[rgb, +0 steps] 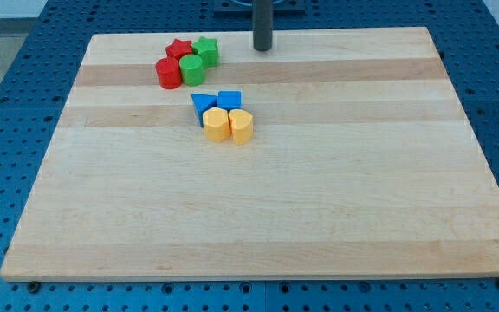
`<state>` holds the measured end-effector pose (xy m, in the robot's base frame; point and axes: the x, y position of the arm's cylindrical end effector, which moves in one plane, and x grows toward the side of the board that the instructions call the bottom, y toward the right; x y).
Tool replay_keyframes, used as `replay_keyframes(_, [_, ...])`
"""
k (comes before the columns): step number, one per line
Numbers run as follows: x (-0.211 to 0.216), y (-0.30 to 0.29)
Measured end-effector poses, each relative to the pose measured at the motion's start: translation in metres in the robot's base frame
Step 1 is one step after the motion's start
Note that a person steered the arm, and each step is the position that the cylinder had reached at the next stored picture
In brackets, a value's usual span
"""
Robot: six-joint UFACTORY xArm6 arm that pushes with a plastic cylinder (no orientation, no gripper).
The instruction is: Push the green star along with red star towards top left side of board
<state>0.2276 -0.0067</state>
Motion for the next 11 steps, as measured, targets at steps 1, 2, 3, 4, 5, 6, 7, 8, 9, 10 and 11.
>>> replay_keyframes(1, [0.006,-0.031])
replay_keyframes(2, [0.021,-0.051])
replay_keyframes(3, [0.029,-0.068])
replay_keyframes(4, [0.029,-0.083])
replay_keyframes(5, [0.029,-0.084])
replay_keyframes(6, [0.029,-0.075])
replay_keyframes(7, [0.029,-0.047])
replay_keyframes(8, [0.029,0.001])
replay_keyframes(9, [0.029,0.111])
replay_keyframes(10, [0.027,0.19])
replay_keyframes(11, [0.027,0.231])
